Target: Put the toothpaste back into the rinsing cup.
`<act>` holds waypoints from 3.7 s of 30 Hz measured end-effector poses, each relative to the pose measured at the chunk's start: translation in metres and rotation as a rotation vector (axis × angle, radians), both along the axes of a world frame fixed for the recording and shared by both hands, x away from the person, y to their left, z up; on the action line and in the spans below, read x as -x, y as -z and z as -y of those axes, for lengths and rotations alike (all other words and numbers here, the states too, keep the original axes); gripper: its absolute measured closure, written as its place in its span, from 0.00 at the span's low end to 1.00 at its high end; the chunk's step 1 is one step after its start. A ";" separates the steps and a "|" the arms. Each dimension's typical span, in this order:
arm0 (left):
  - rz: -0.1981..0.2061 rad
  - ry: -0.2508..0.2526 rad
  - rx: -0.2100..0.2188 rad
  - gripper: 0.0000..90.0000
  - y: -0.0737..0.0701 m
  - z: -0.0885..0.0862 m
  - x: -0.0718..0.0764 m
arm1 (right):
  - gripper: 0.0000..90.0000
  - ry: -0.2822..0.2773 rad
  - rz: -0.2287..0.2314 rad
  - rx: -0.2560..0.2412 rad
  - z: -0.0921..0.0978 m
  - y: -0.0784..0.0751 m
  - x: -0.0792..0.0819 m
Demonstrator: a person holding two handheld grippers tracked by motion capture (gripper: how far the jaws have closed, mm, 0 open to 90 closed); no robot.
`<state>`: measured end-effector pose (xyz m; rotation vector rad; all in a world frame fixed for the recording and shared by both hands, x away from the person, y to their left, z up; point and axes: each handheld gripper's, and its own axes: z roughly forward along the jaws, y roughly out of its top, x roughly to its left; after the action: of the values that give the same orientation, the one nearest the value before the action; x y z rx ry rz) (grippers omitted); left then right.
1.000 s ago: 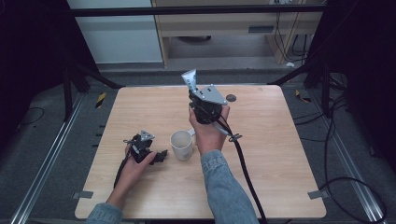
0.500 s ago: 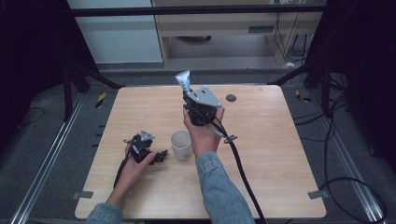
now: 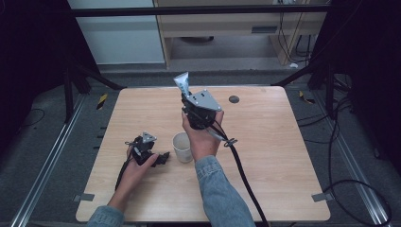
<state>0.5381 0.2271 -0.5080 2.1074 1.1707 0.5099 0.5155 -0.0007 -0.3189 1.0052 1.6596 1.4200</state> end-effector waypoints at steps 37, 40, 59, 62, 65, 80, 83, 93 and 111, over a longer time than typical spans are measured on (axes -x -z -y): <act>0.003 0.005 0.001 0.00 0.000 -0.001 0.000 | 0.87 -0.057 -0.100 -0.042 -0.022 0.059 0.013; 0.003 0.006 0.002 0.00 0.000 -0.001 0.000 | 0.87 -0.057 -0.106 -0.042 -0.023 0.063 0.013; 0.003 0.006 0.001 0.00 0.000 -0.001 0.000 | 0.87 -0.051 -0.139 -0.020 -0.023 0.084 0.013; 0.003 0.006 0.001 0.00 0.000 -0.001 0.000 | 0.87 -0.051 -0.148 -0.016 -0.022 0.087 0.013; 0.003 0.006 0.002 0.00 0.000 -0.001 0.000 | 0.87 -0.050 -0.156 -0.009 -0.023 0.090 0.013; 0.003 0.006 0.001 0.00 0.000 -0.001 0.000 | 0.87 -0.046 -0.201 0.011 -0.024 0.110 0.010; 0.003 0.006 0.001 0.00 0.000 -0.001 0.000 | 0.87 -0.047 -0.210 0.015 -0.024 0.113 0.009; 0.003 0.006 0.001 0.00 0.000 -0.001 0.000 | 0.87 -0.045 -0.226 0.015 -0.023 0.116 0.007; 0.003 0.004 0.003 0.00 0.000 0.000 0.000 | 0.86 -0.054 -0.249 -0.001 -0.022 0.116 0.002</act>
<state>0.5382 0.2275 -0.5083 2.1058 1.1651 0.5090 0.5135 0.0210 -0.4345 1.1848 1.8763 1.3751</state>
